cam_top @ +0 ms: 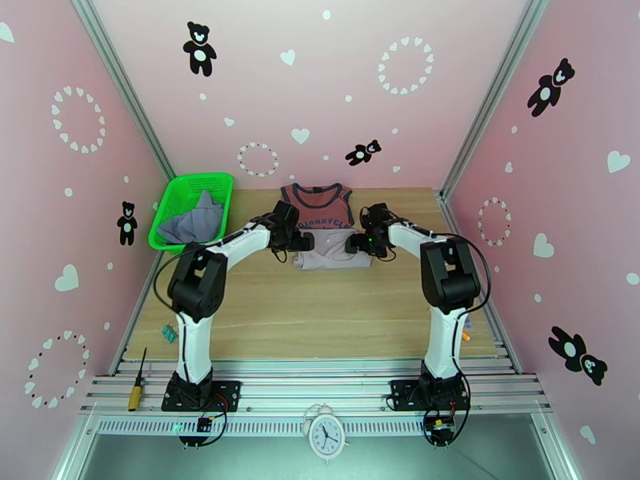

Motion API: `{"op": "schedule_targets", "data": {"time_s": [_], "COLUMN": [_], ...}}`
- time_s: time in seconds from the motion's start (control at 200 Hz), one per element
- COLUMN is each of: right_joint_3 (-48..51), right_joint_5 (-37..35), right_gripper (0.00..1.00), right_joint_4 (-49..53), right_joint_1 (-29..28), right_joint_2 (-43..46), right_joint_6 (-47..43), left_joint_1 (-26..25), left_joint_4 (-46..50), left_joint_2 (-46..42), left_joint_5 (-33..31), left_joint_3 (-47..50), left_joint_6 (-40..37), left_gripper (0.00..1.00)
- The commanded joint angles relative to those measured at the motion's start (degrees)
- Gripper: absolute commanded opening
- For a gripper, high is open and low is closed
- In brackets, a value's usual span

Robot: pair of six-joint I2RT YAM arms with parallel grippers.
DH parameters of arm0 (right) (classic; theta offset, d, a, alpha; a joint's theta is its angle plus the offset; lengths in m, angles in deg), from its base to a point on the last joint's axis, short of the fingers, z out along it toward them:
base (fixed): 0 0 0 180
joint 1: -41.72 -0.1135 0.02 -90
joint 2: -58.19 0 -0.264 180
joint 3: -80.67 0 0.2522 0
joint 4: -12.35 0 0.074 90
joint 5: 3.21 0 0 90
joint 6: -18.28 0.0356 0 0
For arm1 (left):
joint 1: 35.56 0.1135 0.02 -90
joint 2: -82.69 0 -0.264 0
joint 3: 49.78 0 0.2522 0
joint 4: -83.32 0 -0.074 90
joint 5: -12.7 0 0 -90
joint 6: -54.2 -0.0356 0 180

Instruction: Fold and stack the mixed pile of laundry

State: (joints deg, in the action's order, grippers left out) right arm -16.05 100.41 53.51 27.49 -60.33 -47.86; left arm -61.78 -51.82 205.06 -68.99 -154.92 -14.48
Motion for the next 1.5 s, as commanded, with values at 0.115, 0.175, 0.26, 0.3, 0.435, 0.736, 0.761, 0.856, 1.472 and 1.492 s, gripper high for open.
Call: {"op": "schedule_targets", "data": {"time_s": [0.115,0.175,0.26,0.3,0.435,0.736,0.761,0.856,1.472,1.492], "right_joint_3": [-1.4,-1.2,-0.7,-0.4,1.3,5.6,5.7,5.4,-24.9,-26.6], "right_joint_5": [2.6,3.6,4.5,4.8,5.1,4.7,4.6,4.3,2.8,2.7], "right_gripper": [0.74,0.66,0.54,0.50,0.35,0.00,0.00,0.00,0.00,0.00], "right_joint_4": [-1.5,-2.1,-2.9,-3.1,-3.8,-2.9,-2.6,-0.9,8.5,8.4], "right_joint_1": [-3.1,-3.7,-4.4,-4.6,-4.9,-4.8,-4.9,-4.8,-5.0,-5.0], "right_joint_2": [-4.7,-5.0,-5.2,-5.1,-4.2,1.7,2.4,5.7,0.3,-1.3], "right_joint_6": [3.4,4.1,4.8,5.2,5.8,4.8,4.6,3.8,-7.3,-7.6], "left_joint_1": [0.2,0.1,-0.2,-0.4,-1.5,-2.8,-2.9,-2.9,1.4,1.8], "left_joint_4": [0.4,-0.7,-3.0,-3.9,-7.0,-10.3,-9.9,-5.9,12.4,12.8], "left_joint_2": [6.9,7.4,7.5,7.6,8.1,2.8,1.4,-4.8,-7.8,-6.2], "left_joint_5": [6.0,7.0,8.5,9.1,11.1,8.1,7.1,2.9,-10.9,-11.1], "left_joint_3": [-2.4,-1.7,-0.3,0.5,2.5,9.7,10.3,11.4,-17.0,-19.4], "left_joint_6": [1.0,1.6,2.9,3.6,6.0,8.9,8.7,7.3,-4.0,-4.5], "left_gripper": [0.83,0.77,0.67,0.60,0.36,0.00,0.00,0.00,0.00,0.00]}}
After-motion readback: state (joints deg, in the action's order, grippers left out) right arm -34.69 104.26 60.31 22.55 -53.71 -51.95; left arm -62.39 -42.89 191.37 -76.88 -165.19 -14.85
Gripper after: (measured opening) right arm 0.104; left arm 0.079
